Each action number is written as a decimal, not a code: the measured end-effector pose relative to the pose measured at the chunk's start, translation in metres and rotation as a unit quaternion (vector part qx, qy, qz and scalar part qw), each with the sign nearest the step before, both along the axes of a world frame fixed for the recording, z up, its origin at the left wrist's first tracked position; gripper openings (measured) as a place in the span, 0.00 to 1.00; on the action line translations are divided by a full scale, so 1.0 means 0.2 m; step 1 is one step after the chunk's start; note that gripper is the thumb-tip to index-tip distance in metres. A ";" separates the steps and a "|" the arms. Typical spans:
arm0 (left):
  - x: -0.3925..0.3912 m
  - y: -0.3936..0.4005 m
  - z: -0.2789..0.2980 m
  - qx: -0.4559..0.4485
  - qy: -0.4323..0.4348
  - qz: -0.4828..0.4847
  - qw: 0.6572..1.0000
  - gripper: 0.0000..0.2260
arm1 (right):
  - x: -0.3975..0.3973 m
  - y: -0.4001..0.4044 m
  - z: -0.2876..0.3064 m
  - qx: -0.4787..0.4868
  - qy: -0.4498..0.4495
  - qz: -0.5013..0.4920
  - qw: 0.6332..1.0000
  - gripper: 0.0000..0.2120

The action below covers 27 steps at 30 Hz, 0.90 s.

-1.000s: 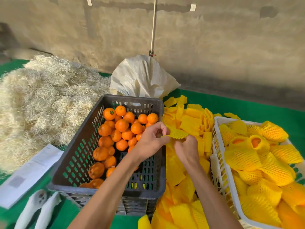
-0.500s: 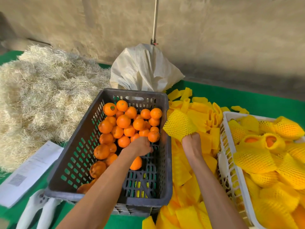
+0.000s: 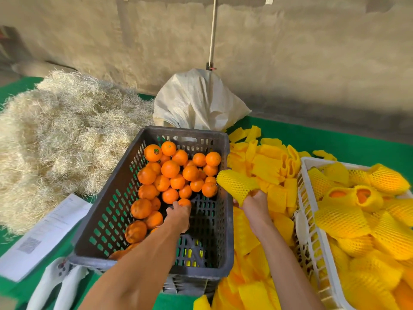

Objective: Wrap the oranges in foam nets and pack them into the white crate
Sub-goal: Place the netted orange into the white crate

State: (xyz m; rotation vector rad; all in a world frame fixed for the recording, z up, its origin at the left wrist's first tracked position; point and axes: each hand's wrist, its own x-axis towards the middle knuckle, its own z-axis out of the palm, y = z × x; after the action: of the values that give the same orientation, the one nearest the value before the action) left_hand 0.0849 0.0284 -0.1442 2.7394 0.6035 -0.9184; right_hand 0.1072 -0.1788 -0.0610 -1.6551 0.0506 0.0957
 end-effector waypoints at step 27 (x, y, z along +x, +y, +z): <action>-0.12 -0.34 0.76 -0.717 -0.294 0.165 0.610 0.30 | -0.05 -0.19 0.24 -0.084 0.032 0.129 0.988 0.18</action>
State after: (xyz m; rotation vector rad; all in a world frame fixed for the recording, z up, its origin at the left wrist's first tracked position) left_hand 0.0610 -0.0394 0.0078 1.1740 0.0557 -0.1006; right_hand 0.0962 -0.2178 -0.0131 -1.8207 -0.1094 0.3498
